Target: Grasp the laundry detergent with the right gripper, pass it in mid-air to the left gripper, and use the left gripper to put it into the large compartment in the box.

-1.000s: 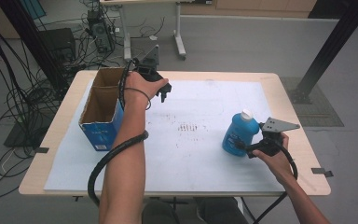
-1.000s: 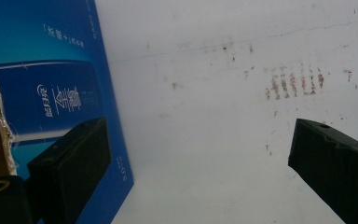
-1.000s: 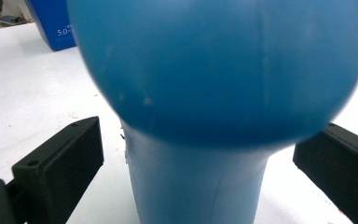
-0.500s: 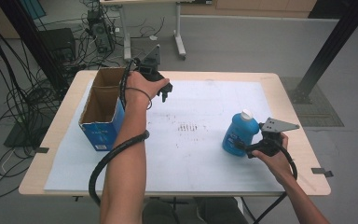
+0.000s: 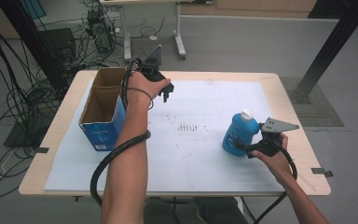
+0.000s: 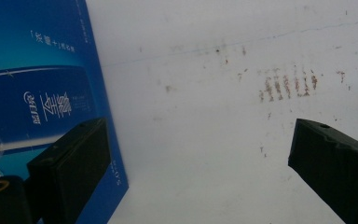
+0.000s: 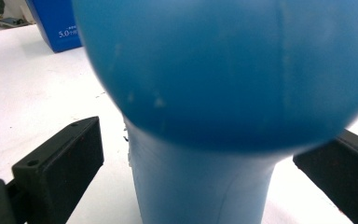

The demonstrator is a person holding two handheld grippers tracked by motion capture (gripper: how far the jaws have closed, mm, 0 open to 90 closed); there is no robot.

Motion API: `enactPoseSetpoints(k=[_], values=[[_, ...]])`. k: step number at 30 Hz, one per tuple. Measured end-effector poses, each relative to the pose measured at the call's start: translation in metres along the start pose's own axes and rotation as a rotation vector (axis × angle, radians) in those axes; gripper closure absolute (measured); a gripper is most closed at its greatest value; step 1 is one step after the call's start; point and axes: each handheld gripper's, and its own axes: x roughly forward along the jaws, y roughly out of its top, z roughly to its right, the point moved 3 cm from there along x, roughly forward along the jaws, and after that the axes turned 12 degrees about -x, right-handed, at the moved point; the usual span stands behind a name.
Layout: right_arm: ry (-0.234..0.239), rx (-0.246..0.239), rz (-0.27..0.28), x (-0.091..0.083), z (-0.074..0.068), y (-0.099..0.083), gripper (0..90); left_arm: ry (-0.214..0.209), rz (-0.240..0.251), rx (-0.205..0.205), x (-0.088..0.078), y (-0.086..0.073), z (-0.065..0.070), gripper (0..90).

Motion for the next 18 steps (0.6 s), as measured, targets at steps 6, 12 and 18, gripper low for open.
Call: enactPoseSetpoints(k=[6, 12, 18], values=[[0.002, 0.000, 0.001, 0.0004, -0.0001, 0.0001, 1.7, 0.000, 0.005, -0.004, -0.0004, 0.0005, 0.0003, 6.1], [0.003, -0.003, -0.001, 0.0010, 0.0000, -0.0003, 2.5, -0.001, 0.009, -0.004, -0.0023, 0.0007, -0.0006, 6.1], [0.006, -0.004, 0.001, 0.0007, 0.0001, 0.0001, 2.5, -0.004, 0.009, -0.003, -0.0025, 0.0009, -0.0002, 6.1]])
